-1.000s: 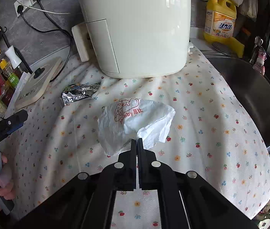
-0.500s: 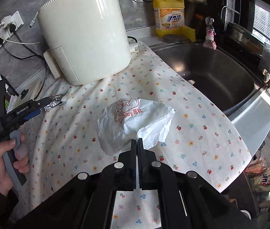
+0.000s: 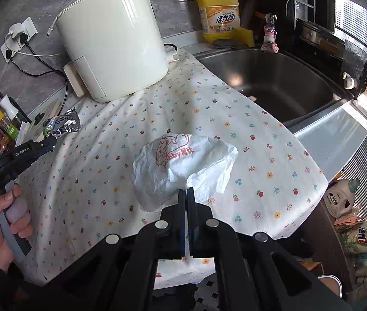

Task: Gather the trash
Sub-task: 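Grasp the silver foil wrapper with the left tool, then carry the white bag and foil wrapper over the white bin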

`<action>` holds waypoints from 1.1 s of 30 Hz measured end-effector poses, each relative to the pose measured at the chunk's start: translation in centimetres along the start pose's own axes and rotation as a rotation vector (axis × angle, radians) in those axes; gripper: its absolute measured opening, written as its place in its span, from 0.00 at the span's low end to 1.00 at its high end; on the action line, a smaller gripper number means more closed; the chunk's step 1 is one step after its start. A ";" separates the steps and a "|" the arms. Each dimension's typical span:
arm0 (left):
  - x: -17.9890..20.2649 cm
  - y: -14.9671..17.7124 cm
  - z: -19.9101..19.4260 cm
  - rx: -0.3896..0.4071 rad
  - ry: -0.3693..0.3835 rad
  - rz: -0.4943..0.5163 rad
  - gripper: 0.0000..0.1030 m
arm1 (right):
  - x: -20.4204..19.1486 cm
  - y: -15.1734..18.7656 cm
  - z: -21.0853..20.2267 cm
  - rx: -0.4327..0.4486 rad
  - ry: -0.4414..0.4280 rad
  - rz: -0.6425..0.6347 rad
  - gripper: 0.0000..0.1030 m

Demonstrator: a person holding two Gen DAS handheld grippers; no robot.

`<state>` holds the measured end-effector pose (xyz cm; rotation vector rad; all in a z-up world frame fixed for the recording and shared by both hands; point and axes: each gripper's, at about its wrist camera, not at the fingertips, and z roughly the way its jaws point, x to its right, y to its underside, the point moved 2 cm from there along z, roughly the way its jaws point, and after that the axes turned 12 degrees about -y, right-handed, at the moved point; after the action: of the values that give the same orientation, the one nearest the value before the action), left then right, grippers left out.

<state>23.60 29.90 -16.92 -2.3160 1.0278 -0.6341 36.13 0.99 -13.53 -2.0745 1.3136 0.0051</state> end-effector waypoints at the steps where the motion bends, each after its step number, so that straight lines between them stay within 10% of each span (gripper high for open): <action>1: 0.5 0.5 -0.4 0.000 -0.002 0.002 0.18 | 0.2 0.2 -0.4 0.001 -0.009 -0.002 0.03; 33: 24.9 18.4 -9.1 -0.118 0.150 0.359 0.18 | 21.1 15.8 -15.5 0.036 0.066 0.262 0.03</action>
<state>23.42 -2.32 -16.54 -2.1251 1.5424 -0.6202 28.63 -28.40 -17.13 -1.8735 1.6062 0.0277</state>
